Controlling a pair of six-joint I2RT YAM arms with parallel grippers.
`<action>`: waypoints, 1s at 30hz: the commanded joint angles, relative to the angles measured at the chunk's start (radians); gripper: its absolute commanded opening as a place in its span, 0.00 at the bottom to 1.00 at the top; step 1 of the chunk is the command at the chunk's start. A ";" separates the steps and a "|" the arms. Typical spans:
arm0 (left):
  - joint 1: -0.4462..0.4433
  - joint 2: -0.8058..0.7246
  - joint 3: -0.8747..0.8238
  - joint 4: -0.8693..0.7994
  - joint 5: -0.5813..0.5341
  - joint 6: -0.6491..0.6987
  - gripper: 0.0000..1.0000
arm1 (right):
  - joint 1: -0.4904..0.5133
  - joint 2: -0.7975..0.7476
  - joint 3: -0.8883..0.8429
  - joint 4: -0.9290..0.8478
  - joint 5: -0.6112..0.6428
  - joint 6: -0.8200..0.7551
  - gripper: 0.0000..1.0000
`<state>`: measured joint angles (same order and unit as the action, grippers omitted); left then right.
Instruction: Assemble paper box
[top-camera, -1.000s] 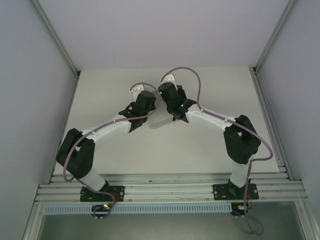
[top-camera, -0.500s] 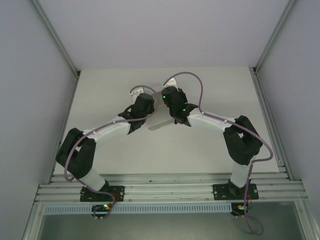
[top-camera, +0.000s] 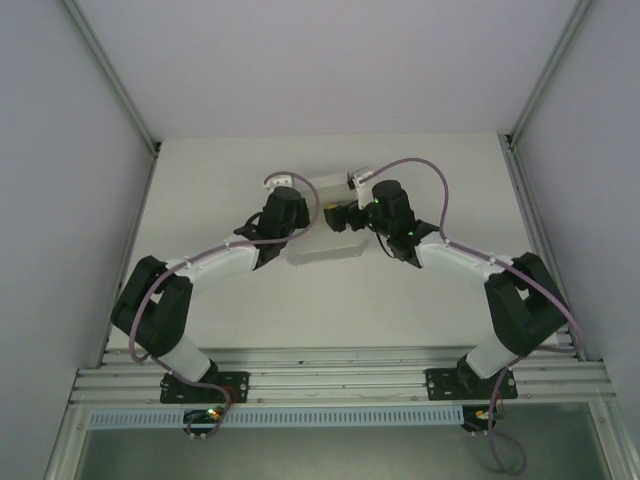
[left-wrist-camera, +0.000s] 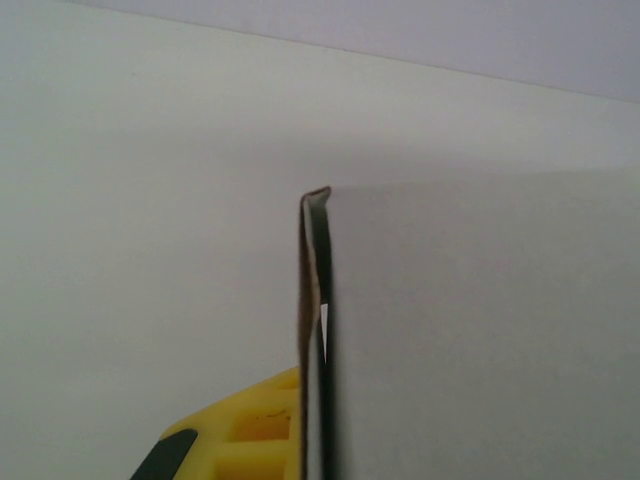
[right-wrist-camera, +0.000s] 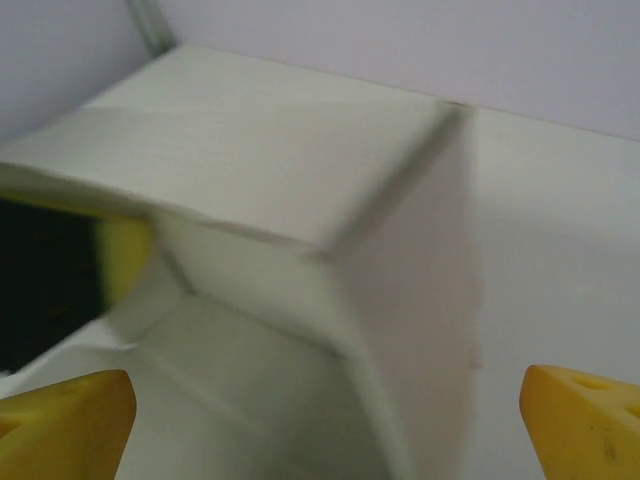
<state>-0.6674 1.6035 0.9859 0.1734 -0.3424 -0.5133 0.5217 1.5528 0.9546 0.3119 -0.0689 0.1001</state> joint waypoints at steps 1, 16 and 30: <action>0.025 -0.018 0.042 0.033 0.075 0.139 0.00 | 0.002 -0.129 -0.029 0.032 -0.048 0.055 1.00; 0.044 0.102 0.444 -0.821 0.415 1.389 0.00 | -0.210 -0.548 -0.129 -0.564 0.239 0.291 1.00; -0.107 0.610 1.037 -1.332 0.112 1.667 0.00 | -0.285 -0.643 -0.206 -0.660 0.233 0.291 1.00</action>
<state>-0.7609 2.1635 1.9438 -1.0096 -0.1787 1.1034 0.2485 0.9218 0.7597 -0.3138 0.1513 0.3714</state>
